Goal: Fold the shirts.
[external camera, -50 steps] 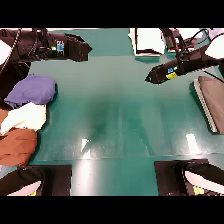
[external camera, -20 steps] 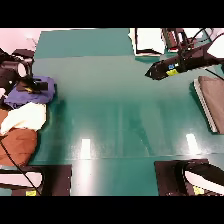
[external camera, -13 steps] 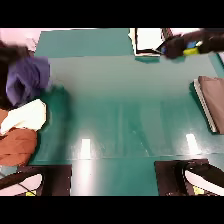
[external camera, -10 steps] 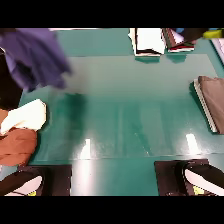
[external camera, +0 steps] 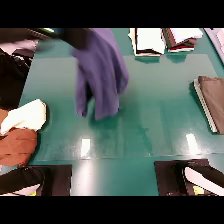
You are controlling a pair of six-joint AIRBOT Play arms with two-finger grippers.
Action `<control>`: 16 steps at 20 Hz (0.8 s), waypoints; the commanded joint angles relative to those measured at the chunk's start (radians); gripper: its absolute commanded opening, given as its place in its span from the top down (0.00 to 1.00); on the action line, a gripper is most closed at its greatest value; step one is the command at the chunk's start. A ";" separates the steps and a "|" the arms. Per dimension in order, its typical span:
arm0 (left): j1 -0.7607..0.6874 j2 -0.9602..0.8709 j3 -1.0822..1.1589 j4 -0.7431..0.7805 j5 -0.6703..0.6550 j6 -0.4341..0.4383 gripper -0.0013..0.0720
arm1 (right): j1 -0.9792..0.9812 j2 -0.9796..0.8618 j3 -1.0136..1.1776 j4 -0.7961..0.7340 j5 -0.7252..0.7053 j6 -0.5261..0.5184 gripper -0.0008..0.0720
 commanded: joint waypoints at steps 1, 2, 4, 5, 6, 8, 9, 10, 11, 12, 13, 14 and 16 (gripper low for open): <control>-0.110 -0.179 0.005 -0.170 0.042 0.055 0.71 | -0.048 0.001 0.008 0.001 0.044 0.002 0.96; -0.109 -0.212 0.005 -0.207 0.053 0.055 0.27 | -0.059 0.001 0.008 0.001 0.056 0.002 0.96; -0.076 -0.227 0.005 -0.201 0.034 0.052 0.20 | -0.085 -0.002 0.007 0.002 0.116 0.002 0.82; -0.034 -0.219 0.006 -0.200 0.011 0.051 0.20 | -0.097 -0.011 0.007 0.002 0.165 0.002 0.64; 0.018 -0.211 0.006 -0.200 -0.020 0.045 0.20 | -0.108 -0.025 0.007 0.002 0.220 0.002 0.62; 0.150 -0.196 0.006 -0.201 -0.116 0.014 0.21 | -0.127 -0.033 -0.049 0.010 0.271 0.002 0.62; 0.222 -0.196 0.005 -0.203 -0.165 -0.010 0.20 | -0.136 -0.021 -0.117 0.010 0.255 0.002 0.62; 0.283 -0.196 0.000 -0.210 -0.199 -0.016 0.20 | -0.142 -0.008 -0.192 0.009 0.245 0.001 0.62; 0.341 -0.193 -0.021 -0.222 -0.211 -0.016 0.21 | -0.142 0.009 -0.284 0.009 0.230 -0.002 0.62; 0.384 -0.190 -0.050 -0.240 -0.212 -0.016 0.21 | -0.142 0.032 -0.382 0.006 0.207 -0.008 0.62; 0.419 -0.188 -0.089 -0.270 -0.211 -0.016 0.20 | -0.142 0.052 -0.476 0.007 0.181 -0.023 0.62; 0.441 -0.188 -0.127 -0.299 -0.208 -0.016 0.20 | -0.142 0.070 -0.572 0.007 0.158 -0.029 0.59; 0.459 -0.188 -0.212 -0.355 -0.209 0.008 0.20 | -0.142 0.089 -0.747 0.007 0.130 -0.029 0.36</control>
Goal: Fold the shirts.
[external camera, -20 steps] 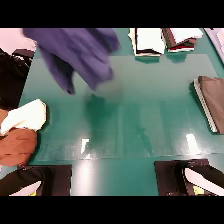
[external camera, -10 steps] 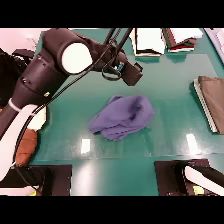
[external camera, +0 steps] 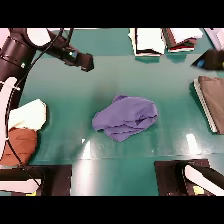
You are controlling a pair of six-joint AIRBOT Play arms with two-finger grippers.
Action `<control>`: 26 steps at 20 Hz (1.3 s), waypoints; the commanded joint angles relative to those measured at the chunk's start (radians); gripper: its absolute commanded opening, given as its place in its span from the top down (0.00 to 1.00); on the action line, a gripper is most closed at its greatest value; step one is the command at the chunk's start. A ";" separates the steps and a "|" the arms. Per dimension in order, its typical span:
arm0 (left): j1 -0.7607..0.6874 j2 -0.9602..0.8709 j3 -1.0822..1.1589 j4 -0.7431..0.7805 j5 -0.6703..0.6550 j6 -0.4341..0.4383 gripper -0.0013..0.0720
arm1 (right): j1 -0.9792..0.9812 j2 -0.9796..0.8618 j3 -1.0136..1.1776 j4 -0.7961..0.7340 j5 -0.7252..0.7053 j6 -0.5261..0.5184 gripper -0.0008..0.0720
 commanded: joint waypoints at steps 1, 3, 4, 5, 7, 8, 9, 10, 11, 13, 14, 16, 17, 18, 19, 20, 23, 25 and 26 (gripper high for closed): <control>0.067 0.002 -0.135 -0.082 -0.027 0.028 0.20 | -0.003 0.035 -0.310 0.001 -0.055 -0.013 0.36; 0.063 0.002 -0.220 -0.122 -0.025 0.036 0.20 | -0.003 0.035 -0.448 0.000 -0.110 -0.014 0.36; 0.063 0.002 -0.253 -0.133 -0.019 0.042 0.20 | -0.003 0.030 -0.509 0.002 -0.156 -0.014 0.36; 0.064 0.002 -0.276 -0.138 -0.013 0.043 0.20 | -0.003 0.017 -0.554 0.003 -0.188 -0.014 0.37; 0.063 0.004 -0.286 -0.138 -0.011 0.046 0.20 | 0.003 -0.040 -0.622 0.004 -0.237 -0.014 0.37; 0.063 0.009 -0.286 -0.138 -0.007 0.046 0.20 | 0.010 -0.075 -0.642 0.007 -0.257 -0.014 0.37; 0.063 0.017 -0.286 -0.138 -0.002 0.046 0.20 | 0.024 -0.115 -0.652 0.011 -0.278 -0.014 0.38; 0.064 0.026 -0.286 -0.138 0.000 0.046 0.20 | 0.045 -0.153 -0.654 0.023 -0.307 -0.015 0.38; 0.063 0.035 -0.286 -0.137 -0.001 0.047 0.20 | 0.068 -0.186 -0.653 0.036 -0.338 -0.018 0.38; 0.064 0.049 -0.286 -0.137 -0.006 0.053 0.20 | 0.118 -0.249 -0.653 0.067 -0.402 -0.018 0.40; 0.064 0.052 -0.286 -0.137 -0.010 0.053 0.20 | 0.141 -0.277 -0.653 0.092 -0.430 -0.022 0.40; 0.063 0.052 -0.288 -0.140 -0.023 0.053 0.20 | 0.181 -0.305 -0.653 0.103 -0.472 -0.033 0.63; 0.063 0.053 -0.294 -0.151 -0.022 0.053 0.20 | 0.198 -0.301 -0.653 0.099 -0.486 -0.042 0.78; 0.063 0.051 -0.308 -0.161 -0.017 0.054 0.20 | 0.204 -0.285 -0.653 0.099 -0.503 -0.050 0.94; 0.063 0.051 -0.332 -0.176 -0.008 0.060 0.20 | 0.206 -0.266 -0.653 0.099 -0.514 -0.050 0.96; 0.063 0.051 -0.367 -0.191 0.007 0.064 0.20 | 0.201 -0.244 -0.653 0.099 -0.518 -0.050 0.96; 0.063 0.046 -0.499 -0.298 0.064 0.122 0.20 | 0.171 -0.196 -0.653 0.100 -0.505 -0.049 0.96; 0.054 0.046 -0.592 -0.407 0.115 0.188 0.20 | 0.167 -0.169 -0.653 0.100 -0.499 -0.049 0.96; 0.036 0.046 -0.631 -0.436 0.143 0.214 0.21 | 0.167 -0.160 -0.653 0.100 -0.498 -0.048 0.96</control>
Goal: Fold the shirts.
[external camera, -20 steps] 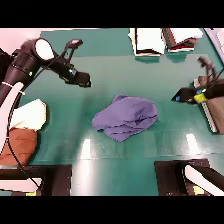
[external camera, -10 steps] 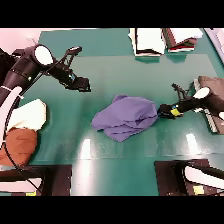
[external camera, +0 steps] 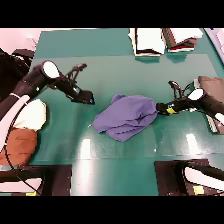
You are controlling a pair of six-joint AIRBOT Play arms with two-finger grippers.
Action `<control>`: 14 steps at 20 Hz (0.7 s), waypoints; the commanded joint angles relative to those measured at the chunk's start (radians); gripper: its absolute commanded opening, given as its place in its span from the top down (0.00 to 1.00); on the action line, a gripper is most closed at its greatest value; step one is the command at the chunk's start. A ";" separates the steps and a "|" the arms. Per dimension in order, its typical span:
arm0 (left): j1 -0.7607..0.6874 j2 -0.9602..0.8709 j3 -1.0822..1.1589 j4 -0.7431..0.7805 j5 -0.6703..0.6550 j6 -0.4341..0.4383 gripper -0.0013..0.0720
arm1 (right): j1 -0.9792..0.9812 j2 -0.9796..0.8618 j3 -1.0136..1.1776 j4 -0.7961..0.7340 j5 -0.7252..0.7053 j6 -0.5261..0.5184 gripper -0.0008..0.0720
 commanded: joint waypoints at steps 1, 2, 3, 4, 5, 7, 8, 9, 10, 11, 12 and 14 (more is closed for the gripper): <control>-0.043 -0.001 -0.136 -0.144 0.095 0.101 0.21 | -0.005 0.040 0.002 0.018 0.010 0.000 0.96; -0.071 -0.001 -0.154 -0.147 0.118 0.114 0.21 | -0.005 0.045 0.002 0.018 0.016 0.001 0.96; -0.100 -0.001 -0.166 -0.146 0.143 0.124 0.21 | -0.005 0.046 0.002 0.019 0.023 0.002 0.96; -0.129 -0.001 -0.171 -0.146 0.174 0.129 0.21 | -0.005 0.046 0.002 0.019 0.032 0.002 0.96; -0.150 -0.003 -0.171 -0.138 0.198 0.128 0.21 | -0.005 0.046 0.002 0.019 0.040 0.002 0.96; -0.165 -0.018 -0.171 -0.112 0.233 0.103 0.41 | -0.005 0.046 0.002 0.019 0.058 0.002 0.96; -0.165 -0.028 -0.171 -0.110 0.245 0.098 0.49 | -0.005 0.046 0.002 0.019 0.066 0.002 0.96; -0.165 -0.031 -0.171 -0.111 0.263 0.087 0.49 | -0.005 0.046 0.002 0.019 0.073 0.002 0.96; -0.165 -0.031 -0.171 -0.111 0.284 0.062 0.49 | -0.005 0.046 0.002 0.019 0.077 0.002 0.96; -0.165 -0.031 -0.171 -0.111 0.305 0.048 0.50 | -0.005 0.046 0.002 0.019 0.083 0.002 0.96; -0.165 -0.031 -0.171 -0.110 0.319 0.048 0.51 | -0.005 0.047 0.002 0.019 0.084 0.002 0.96; -0.165 -0.031 -0.171 -0.109 0.317 0.053 0.91 | -0.005 0.053 0.002 0.017 0.092 0.002 0.96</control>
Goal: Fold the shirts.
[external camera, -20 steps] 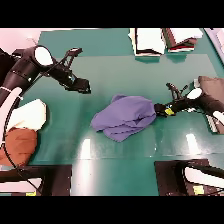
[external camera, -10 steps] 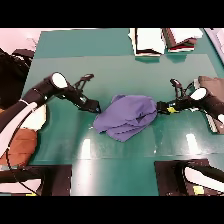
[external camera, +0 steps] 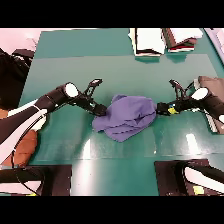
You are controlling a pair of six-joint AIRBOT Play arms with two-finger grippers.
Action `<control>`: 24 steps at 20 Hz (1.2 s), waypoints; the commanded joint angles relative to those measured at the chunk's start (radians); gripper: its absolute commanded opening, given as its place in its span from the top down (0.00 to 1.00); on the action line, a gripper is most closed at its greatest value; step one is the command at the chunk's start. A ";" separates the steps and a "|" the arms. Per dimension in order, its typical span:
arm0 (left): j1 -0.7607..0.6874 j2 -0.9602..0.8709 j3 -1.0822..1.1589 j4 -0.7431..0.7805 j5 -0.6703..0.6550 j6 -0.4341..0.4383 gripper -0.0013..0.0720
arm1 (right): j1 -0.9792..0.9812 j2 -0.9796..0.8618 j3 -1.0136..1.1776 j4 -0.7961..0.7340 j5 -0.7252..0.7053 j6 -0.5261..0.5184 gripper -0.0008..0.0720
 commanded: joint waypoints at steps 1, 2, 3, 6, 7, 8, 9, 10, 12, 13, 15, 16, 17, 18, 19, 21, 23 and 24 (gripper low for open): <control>-0.001 0.000 0.000 0.003 0.019 -0.011 0.92 | 0.000 0.016 0.001 -0.001 0.014 0.001 0.96; 0.006 0.003 0.013 0.013 -0.011 -0.008 0.68 | 0.000 0.028 0.001 -0.001 0.013 0.001 0.96; 0.022 0.004 0.036 0.025 -0.050 -0.009 0.29 | 0.000 0.043 0.001 -0.003 0.006 0.001 0.96; 0.101 0.004 0.087 0.053 -0.092 -0.009 0.15 | 0.000 0.075 0.001 -0.003 -0.001 0.001 0.96; 0.122 -0.002 0.086 0.054 -0.093 -0.007 0.15 | 0.000 0.077 0.001 -0.003 0.000 0.001 0.96; 0.134 -0.016 0.085 0.053 -0.106 0.010 0.15 | 0.000 0.076 0.001 -0.002 0.001 0.001 0.96; 0.135 -0.034 0.085 0.044 -0.134 0.036 0.15 | 0.000 0.076 0.001 -0.002 -0.001 0.001 0.96; 0.131 -0.058 0.084 0.019 -0.167 0.068 0.15 | 0.000 0.076 0.001 0.000 -0.002 0.001 0.96; 0.107 -0.108 0.083 -0.022 -0.216 0.114 0.15 | 0.000 0.076 0.001 -0.001 0.001 0.001 0.96; 0.090 -0.128 0.083 -0.033 -0.228 0.127 0.15 | 0.000 0.076 0.001 -0.001 0.004 0.001 0.96; 0.054 -0.145 0.083 -0.040 -0.225 0.160 0.15 | 0.000 0.076 0.001 -0.001 0.010 0.001 0.96; 0.047 -0.144 0.086 -0.042 -0.221 0.167 0.26 | 0.000 0.076 0.001 -0.001 0.011 0.001 0.96; 0.047 -0.143 0.094 -0.043 -0.225 0.167 0.56 | 0.000 0.076 0.002 -0.001 0.012 0.001 0.96; 0.051 -0.142 0.106 -0.035 -0.237 0.166 0.78 | 0.000 0.076 0.003 -0.002 0.015 0.001 0.96; 0.061 -0.142 0.129 -0.034 -0.265 0.165 0.95 | 0.000 0.076 0.018 -0.005 0.024 0.000 0.96; 0.099 -0.134 0.202 -0.030 -0.316 0.135 0.95 | 0.000 0.076 0.095 -0.040 0.060 0.001 0.96; 0.154 -0.064 0.270 -0.029 -0.301 0.111 0.95 | 0.000 0.079 0.221 -0.108 0.139 0.001 0.96; 0.184 -0.014 0.307 -0.027 -0.290 0.110 0.95 | 0.000 0.088 0.291 -0.146 0.179 0.002 0.96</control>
